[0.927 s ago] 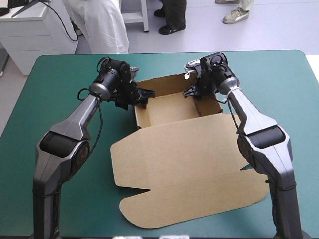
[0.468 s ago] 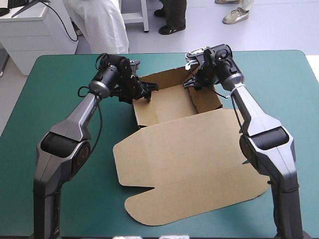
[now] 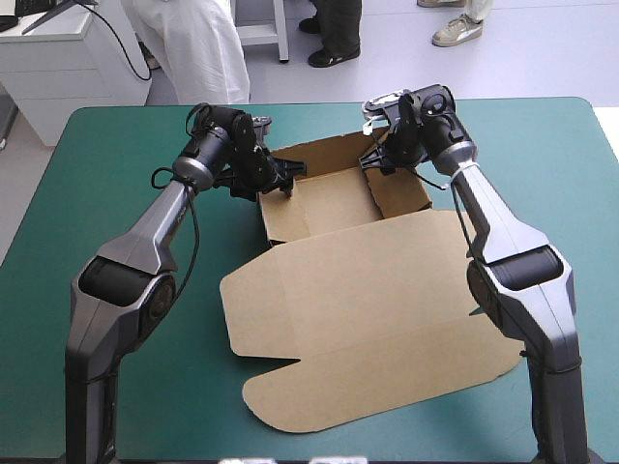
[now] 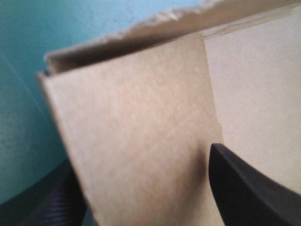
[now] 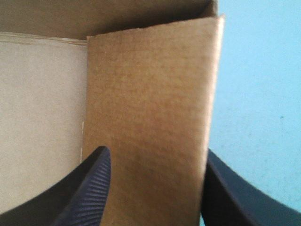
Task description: Fold the box
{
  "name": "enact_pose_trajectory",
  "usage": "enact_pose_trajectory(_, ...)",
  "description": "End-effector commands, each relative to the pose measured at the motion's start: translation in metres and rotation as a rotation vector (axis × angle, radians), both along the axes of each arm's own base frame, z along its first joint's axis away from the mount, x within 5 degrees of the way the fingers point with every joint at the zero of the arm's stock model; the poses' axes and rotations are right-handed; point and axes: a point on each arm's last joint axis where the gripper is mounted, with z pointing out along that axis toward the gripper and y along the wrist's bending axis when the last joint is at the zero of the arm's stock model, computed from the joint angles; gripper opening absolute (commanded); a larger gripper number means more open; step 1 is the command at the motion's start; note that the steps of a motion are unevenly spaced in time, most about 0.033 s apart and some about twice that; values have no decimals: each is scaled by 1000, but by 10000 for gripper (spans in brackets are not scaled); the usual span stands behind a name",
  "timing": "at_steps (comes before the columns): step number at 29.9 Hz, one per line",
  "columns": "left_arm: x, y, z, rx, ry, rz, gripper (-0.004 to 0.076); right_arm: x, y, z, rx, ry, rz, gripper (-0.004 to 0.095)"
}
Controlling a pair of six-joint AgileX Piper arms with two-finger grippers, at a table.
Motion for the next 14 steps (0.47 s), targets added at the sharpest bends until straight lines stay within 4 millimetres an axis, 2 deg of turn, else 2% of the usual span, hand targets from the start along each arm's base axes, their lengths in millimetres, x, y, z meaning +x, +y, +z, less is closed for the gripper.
enact_pose_trajectory(1,-11,1,40,-48,-75,17,493,-11,-14,46,21,-106,-17,501)
enact_pose_trajectory(10,-13,4,38,-8,-55,14,493,-11,-14,46,21,-105,-8,501)
enact_pose_trajectory(14,-17,5,48,-20,-73,10,493,-15,-15,56,28,-124,-6,501)
